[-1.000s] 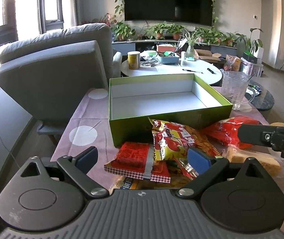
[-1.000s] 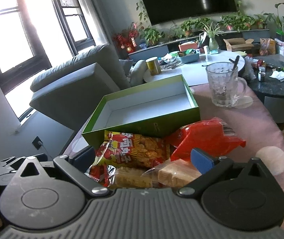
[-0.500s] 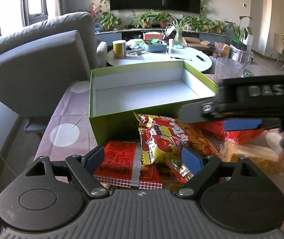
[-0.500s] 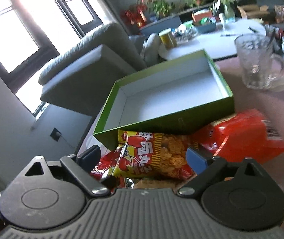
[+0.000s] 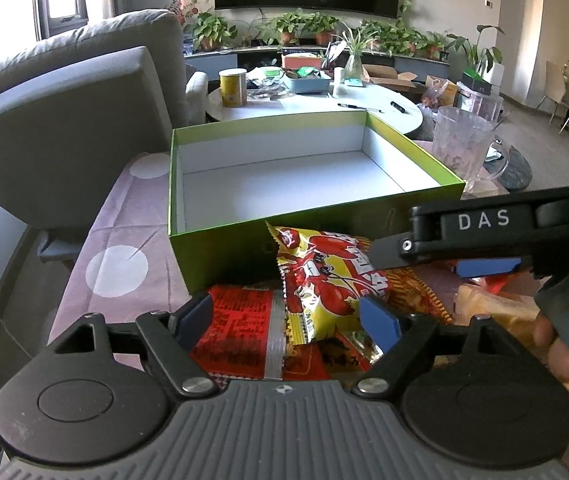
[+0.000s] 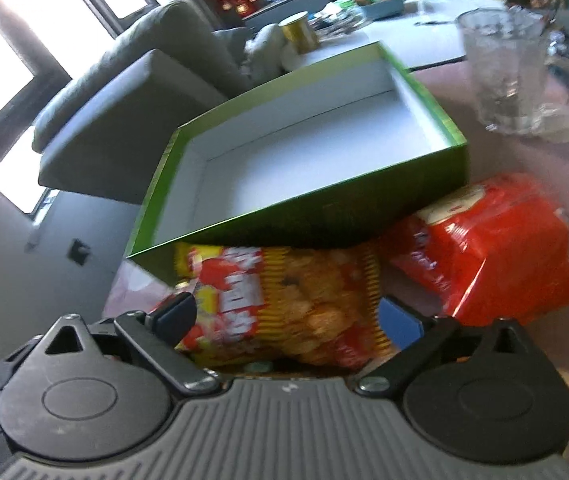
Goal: Organize snacks
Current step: 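Lower the right gripper onto the yellow-red cracker bag and close it, then carry the cracker bag into the green box and open the right gripper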
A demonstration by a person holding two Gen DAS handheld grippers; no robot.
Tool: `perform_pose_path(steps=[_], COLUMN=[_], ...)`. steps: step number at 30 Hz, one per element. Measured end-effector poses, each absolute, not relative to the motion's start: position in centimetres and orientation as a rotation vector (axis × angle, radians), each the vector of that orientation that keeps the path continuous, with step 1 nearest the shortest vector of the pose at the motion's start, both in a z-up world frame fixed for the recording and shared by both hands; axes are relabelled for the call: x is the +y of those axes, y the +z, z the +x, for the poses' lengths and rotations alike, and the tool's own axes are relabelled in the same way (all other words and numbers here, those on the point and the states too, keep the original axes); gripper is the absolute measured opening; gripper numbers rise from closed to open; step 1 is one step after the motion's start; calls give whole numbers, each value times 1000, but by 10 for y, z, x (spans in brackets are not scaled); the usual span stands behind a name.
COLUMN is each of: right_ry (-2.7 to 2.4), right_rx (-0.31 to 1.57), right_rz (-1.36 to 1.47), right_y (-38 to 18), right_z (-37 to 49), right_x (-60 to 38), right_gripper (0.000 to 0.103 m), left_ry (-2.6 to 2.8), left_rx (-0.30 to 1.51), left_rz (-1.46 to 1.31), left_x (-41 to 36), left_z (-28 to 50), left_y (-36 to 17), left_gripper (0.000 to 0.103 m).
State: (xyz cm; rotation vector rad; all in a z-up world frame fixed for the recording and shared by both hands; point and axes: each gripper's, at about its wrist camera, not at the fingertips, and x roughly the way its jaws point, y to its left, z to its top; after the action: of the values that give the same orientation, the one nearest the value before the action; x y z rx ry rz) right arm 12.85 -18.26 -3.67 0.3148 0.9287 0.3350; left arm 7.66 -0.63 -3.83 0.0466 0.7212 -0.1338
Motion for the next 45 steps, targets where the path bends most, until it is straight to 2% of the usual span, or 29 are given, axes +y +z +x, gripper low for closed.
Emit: perform_pose_path(steps=[16,17,21,23,31,35,45], right_ry=[349,354,350,366,385,417,446], right_rx=[992,996,1007,1019,1022,1027,1107], right_rz=[372,368,352,348,331,336,410], right_y=[-45,-45,-47,-48,-51,-52,-65], right_z=[145,146,151,152,152,153,165], right_x=[-176,-175,-172,-170,-169,-166,-163], right_gripper=[78,78,78,78,78,78,78], left_ry=[-192,-200,-252,-259,-217,-205,-220], left_rx=[774,774,785,789,781,781,780], left_rz=[52,50,4,-4,6,33,31], left_x=[-19,-18,-10,-3,12,6,5], left_z=[101,103,103,100,94,95,101], left_y=[-49,-49,-51,-52,-49,-48,-49], left_gripper=[79,78,59,56,59,67,66])
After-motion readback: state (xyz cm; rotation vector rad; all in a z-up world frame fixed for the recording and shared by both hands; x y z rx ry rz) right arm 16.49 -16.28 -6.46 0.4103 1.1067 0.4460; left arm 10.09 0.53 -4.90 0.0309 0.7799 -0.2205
